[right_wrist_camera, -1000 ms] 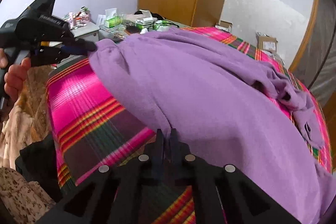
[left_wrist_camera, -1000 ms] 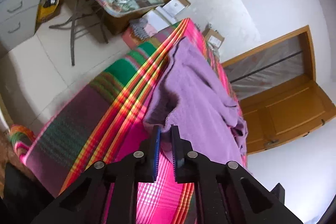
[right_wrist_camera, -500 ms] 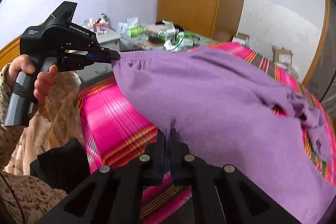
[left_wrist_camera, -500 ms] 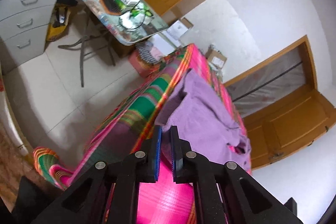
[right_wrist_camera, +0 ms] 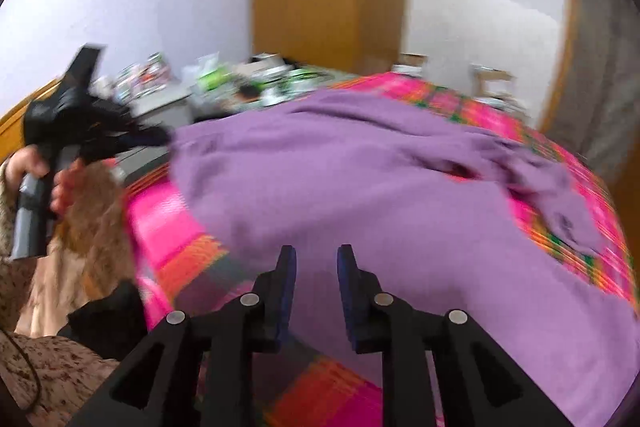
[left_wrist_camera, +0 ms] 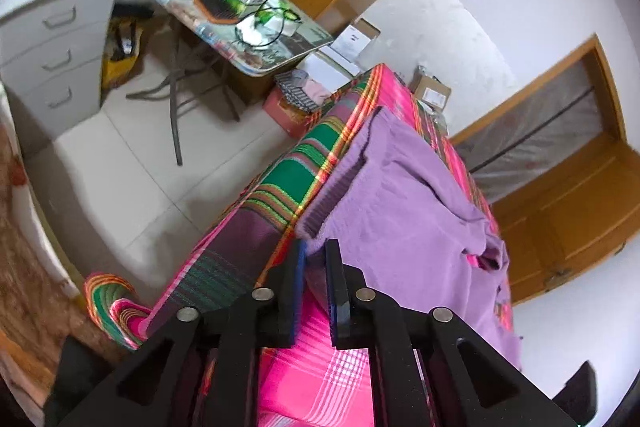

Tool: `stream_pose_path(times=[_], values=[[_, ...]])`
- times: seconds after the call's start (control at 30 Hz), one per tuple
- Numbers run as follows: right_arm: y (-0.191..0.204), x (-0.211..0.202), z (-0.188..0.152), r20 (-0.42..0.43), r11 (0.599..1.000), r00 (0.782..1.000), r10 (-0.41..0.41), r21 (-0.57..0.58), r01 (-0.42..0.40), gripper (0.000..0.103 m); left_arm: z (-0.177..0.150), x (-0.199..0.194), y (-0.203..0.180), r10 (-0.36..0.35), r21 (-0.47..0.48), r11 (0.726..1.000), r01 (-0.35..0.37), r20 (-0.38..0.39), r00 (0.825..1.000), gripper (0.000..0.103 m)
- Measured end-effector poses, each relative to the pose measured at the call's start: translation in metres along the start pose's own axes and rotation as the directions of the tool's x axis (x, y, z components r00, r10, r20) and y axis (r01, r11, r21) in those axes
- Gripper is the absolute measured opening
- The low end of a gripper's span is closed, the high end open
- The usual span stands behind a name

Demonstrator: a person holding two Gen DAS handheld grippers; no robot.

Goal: Fold clothes

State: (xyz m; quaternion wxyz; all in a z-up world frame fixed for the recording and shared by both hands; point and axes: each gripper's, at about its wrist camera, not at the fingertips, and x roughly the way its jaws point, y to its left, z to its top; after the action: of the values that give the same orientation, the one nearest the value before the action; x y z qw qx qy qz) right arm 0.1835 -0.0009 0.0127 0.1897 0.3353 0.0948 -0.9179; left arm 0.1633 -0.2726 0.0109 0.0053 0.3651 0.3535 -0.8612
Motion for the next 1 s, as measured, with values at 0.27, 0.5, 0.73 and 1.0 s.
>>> stream_pose_path(times=[0.27,0.5,0.73,1.0], values=[[-0.132,-0.052,-0.054,-0.071,0.885,0.938,-0.338,0.316,0.343,0.022,-0.013,-0.01,-0.042,-0.041,0.102,0.994,0.036,0.047,0.998,0.01],[-0.208,-0.097,-0.103,-0.141,0.715,0.831,-0.538,0.446,0.539,0.022,-0.035,0.011,-0.1,-0.093,0.256,0.962,0.098,-0.032,0.995,0.01],[-0.27,-0.115,-0.127,-0.189,0.622,0.771,-0.608,0.491,0.61,0.038,-0.076,0.059,-0.164,-0.16,0.376,0.893,0.247,-0.249,0.955,0.019],[-0.319,-0.084,-0.13,-0.274,0.639,0.747,-0.606,0.392,0.662,0.039,-0.105,0.09,-0.201,-0.123,0.435,0.858,0.272,-0.341,0.932,0.019]])
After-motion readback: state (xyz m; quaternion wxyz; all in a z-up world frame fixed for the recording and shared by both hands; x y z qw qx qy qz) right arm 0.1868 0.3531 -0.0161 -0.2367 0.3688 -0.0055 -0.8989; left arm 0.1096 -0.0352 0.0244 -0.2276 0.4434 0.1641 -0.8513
